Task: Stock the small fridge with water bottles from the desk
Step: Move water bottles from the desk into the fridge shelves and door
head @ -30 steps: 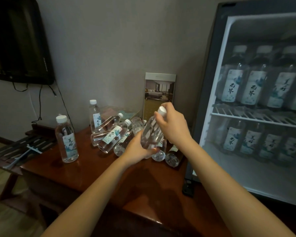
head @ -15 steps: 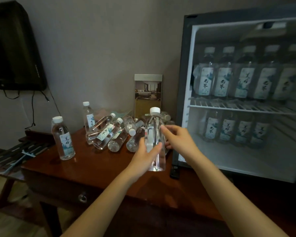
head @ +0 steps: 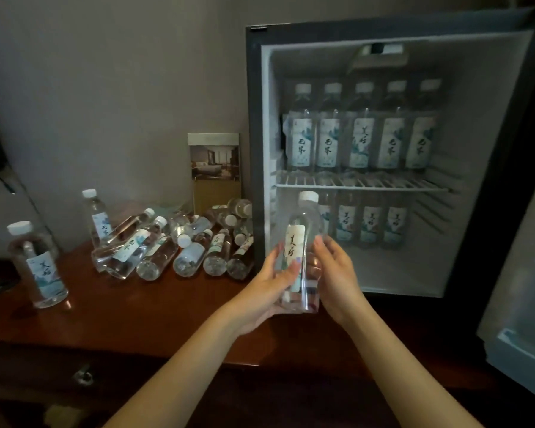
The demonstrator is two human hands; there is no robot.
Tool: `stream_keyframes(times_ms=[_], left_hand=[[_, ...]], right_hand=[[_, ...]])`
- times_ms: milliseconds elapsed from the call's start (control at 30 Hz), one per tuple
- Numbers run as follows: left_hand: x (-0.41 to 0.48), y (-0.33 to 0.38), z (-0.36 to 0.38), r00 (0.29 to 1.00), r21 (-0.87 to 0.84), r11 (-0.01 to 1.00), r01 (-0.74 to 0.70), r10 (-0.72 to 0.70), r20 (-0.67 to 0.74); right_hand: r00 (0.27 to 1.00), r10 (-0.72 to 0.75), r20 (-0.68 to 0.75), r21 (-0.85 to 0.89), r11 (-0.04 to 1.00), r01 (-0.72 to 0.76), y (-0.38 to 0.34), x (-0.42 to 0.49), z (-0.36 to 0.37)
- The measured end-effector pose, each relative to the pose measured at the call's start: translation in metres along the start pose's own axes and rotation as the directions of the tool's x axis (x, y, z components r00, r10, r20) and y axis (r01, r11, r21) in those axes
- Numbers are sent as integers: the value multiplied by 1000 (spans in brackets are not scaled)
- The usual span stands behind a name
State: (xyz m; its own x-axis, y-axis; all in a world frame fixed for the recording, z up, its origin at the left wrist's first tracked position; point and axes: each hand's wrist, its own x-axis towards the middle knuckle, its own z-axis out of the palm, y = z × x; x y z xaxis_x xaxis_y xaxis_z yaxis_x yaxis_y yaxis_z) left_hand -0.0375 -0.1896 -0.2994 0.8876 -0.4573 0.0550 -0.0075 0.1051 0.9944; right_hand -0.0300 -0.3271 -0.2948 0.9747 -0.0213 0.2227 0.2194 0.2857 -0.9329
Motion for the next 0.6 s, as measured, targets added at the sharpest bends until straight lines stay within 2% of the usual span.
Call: stream_keyframes(times_ms=[100,233,333,433,600], left_hand=[[14,-8,17,1000,152,988,1,-1,-2],[37,-20,22,989,313,947,-70,106,-102],[54,-26,19,972,427,897,-119,192,-133],[74,-26,20,953,451,883,-130,237,-189],[118,-35,14,892,506,847,-161,344,-293]], right_hand=[[999,11,-32,-45,999,-12,2,3,-17],[998,56,-9,-60,997,-56,3,12,-33],[996,60,64,-202,978,-46,-2,27,-42],[992,61,108,-333,943,-22,-7,46,-45],[998,2,59,-407,913,22,6,85,-46]])
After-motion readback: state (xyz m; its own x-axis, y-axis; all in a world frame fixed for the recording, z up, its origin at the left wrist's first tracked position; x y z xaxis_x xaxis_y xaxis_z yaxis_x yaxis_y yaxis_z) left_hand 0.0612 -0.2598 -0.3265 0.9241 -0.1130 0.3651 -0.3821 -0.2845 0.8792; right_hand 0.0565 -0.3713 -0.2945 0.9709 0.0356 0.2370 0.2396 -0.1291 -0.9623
